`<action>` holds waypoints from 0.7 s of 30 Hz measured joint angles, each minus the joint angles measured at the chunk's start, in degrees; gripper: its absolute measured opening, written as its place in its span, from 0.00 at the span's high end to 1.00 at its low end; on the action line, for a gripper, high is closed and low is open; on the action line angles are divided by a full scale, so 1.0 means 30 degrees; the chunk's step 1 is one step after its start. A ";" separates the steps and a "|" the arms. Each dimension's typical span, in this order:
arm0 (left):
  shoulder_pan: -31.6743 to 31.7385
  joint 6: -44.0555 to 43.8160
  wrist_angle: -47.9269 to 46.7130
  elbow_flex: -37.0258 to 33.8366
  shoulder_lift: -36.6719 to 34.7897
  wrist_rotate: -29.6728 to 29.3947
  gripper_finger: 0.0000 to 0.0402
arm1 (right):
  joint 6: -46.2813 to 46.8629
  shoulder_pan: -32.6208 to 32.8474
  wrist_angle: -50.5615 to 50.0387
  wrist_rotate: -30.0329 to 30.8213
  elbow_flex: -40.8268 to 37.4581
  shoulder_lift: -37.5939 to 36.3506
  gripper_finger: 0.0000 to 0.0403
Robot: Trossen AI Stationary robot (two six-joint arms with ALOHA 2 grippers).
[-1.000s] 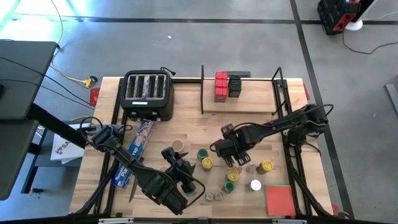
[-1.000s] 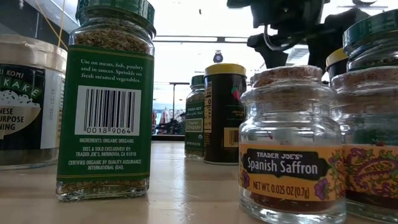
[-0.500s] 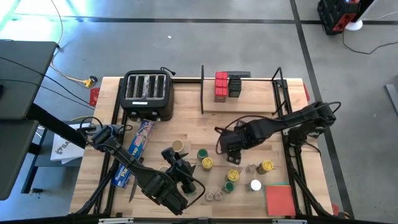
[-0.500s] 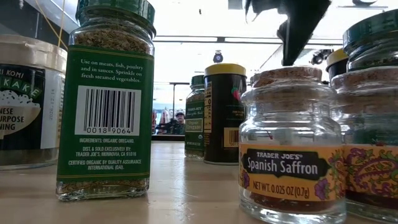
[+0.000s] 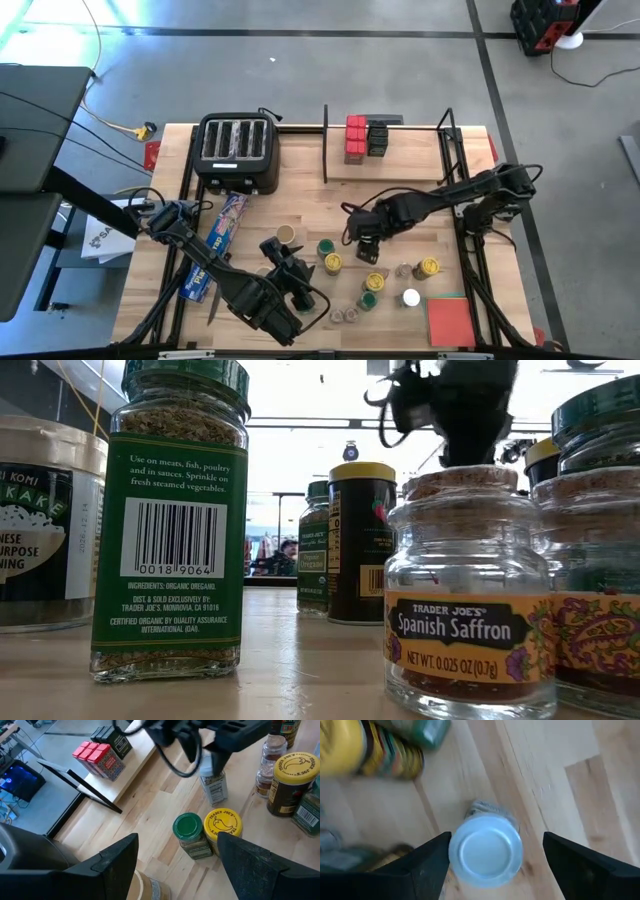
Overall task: Shelf spices
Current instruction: Put the top left white seasoning bottle on the shelf
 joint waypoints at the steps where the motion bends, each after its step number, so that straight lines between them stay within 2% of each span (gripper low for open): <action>1: 0.0000 0.0000 -0.0004 0.0000 0.0000 0.0000 0.33 | -0.0435 -0.0026 -0.0297 -0.0007 -0.0006 0.0000 0.24; 8: 0.0005 0.0000 0.0000 0.0000 0.0000 0.0002 0.33 | -0.3522 -0.0030 -0.3131 0.0434 0.0191 0.0000 0.31; 10: 0.0029 0.0003 -0.0003 0.0000 0.0000 -0.0007 0.33 | -0.4176 -0.0010 -0.4442 0.1942 0.0438 0.0000 0.32; 13: 0.0114 0.0000 0.0000 0.0000 0.0000 0.0001 0.33 | -0.3496 -0.0025 -0.6241 0.5164 0.0863 0.0000 0.33; 15: 0.0153 0.0000 0.0000 0.0000 0.0000 0.0007 0.33 | -0.3121 -0.0040 -0.7220 0.5934 0.1205 0.0000 0.33; 21: 0.0153 0.0007 0.0000 0.0000 0.0000 0.0015 0.33 | -0.4570 0.0012 -0.7491 0.4245 0.1429 -0.0419 0.33</action>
